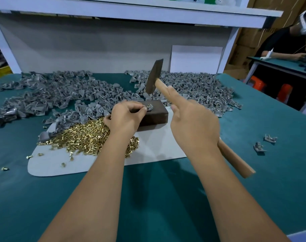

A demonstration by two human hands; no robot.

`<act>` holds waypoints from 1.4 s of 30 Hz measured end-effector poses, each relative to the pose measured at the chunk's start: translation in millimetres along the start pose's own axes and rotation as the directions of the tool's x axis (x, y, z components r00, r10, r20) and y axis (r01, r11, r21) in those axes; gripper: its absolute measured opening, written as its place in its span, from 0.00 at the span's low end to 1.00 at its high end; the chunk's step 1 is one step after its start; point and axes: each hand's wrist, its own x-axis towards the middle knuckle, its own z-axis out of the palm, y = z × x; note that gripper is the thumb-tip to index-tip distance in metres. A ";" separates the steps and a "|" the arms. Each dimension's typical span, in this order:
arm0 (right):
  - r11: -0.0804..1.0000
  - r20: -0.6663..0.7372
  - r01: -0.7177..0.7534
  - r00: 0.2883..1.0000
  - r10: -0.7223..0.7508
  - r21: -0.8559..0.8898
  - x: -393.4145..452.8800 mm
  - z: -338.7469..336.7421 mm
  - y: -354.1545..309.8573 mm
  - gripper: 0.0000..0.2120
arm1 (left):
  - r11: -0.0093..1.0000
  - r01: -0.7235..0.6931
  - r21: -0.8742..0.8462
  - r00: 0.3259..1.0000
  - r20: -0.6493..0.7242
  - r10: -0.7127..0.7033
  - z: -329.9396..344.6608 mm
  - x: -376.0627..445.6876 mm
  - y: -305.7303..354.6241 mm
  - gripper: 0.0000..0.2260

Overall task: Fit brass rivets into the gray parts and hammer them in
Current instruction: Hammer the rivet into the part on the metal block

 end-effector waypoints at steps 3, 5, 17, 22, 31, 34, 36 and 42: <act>0.998 0.114 0.036 0.993 -0.030 -0.049 -3.4 2.1 2.9 0.29 | 1.000 -0.020 0.003 1.000 0.011 0.020 -1.3 -0.3 -0.6 0.10; 0.999 0.100 0.011 0.995 -0.008 -0.035 -5.1 0.9 1.0 0.30 | 1.000 -0.029 0.005 0.999 0.014 0.029 -2.5 -1.2 -0.5 0.11; 0.999 0.031 -0.034 0.999 0.035 -0.014 -6.5 -1.5 -0.4 0.29 | 1.000 -0.004 0.015 1.000 0.030 0.003 -2.4 -1.5 1.7 0.11; 0.998 0.118 0.032 0.993 -0.026 -0.047 -4.6 0.1 4.6 0.30 | 1.000 -0.003 0.017 0.999 0.036 0.002 -4.9 -2.9 3.3 0.11; 0.987 0.068 -0.150 0.987 0.146 0.052 -1.3 5.6 22.9 0.21 | 0.994 0.003 -0.106 0.998 0.070 0.004 -10.8 -7.3 6.3 0.11; 0.972 0.186 -0.231 0.958 0.219 0.048 2.2 5.8 34.3 0.18 | 0.988 0.014 -0.156 0.996 0.092 0.000 -11.3 -8.3 8.3 0.12; 0.963 0.197 -0.267 0.947 0.253 0.044 2.7 5.2 39.4 0.15 | 0.981 0.017 -0.193 0.994 0.107 0.004 -11.9 -8.5 8.5 0.12; 0.943 0.209 -0.330 0.926 0.313 0.049 1.1 4.6 43.6 0.09 | 0.984 0.017 -0.177 0.995 0.099 0.000 -13.6 -11.6 11.3 0.13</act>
